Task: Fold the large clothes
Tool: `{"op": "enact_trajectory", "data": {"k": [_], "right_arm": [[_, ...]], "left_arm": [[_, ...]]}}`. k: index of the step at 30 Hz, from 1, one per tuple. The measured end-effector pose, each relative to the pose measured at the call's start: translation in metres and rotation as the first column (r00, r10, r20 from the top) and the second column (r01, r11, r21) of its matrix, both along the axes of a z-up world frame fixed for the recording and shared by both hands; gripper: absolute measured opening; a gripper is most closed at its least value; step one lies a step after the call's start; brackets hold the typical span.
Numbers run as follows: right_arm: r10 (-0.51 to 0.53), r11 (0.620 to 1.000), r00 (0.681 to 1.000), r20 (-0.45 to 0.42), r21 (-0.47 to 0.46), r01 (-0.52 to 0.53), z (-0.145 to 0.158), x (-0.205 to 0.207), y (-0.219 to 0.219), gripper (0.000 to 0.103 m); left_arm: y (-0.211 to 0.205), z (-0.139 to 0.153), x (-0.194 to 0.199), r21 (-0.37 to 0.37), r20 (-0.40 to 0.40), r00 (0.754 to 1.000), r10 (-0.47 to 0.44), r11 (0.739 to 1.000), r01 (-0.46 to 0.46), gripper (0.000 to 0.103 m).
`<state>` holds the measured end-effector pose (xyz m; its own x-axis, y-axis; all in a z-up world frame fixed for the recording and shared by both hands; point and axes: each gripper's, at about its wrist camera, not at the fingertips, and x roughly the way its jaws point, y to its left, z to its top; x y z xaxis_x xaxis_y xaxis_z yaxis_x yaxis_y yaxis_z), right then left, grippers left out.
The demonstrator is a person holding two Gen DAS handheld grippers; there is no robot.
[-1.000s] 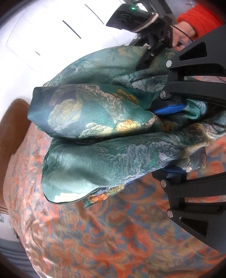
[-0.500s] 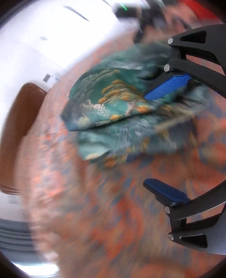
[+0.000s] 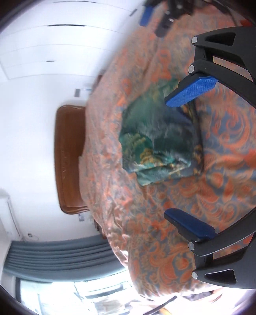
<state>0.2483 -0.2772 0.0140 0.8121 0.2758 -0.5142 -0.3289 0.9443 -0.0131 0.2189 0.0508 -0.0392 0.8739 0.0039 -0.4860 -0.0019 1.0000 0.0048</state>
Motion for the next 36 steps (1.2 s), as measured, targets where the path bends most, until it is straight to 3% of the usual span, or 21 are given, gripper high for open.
{"op": "enact_trajectory", "data": {"k": [4,9,26,36], "right_arm": [[-0.033,0.996,0.998,0.055,0.085,0.028,0.004,-0.034,-0.007,0.103],[-0.109,0.990,0.993,0.052,0.092,0.104,0.006,-0.061,-0.007,0.103],[-0.116,0.993,0.993,-0.025,-0.032,0.115,-0.005,-0.106,0.024,0.103],[-0.098,0.994,0.990,-0.105,-0.055,0.093,-0.004,-0.111,0.033,0.103]], "left_arm": [[0.000,0.005,-0.023,-0.033,0.038,0.998,0.055,0.998,-0.054,0.103],[0.000,-0.003,-0.041,-0.033,0.013,0.996,0.088,0.996,-0.087,0.103],[-0.006,-0.013,-0.071,-0.044,-0.109,0.994,0.022,0.999,-0.027,0.103],[-0.020,-0.008,-0.087,0.011,-0.098,0.995,-0.025,1.000,0.026,0.103]]}}
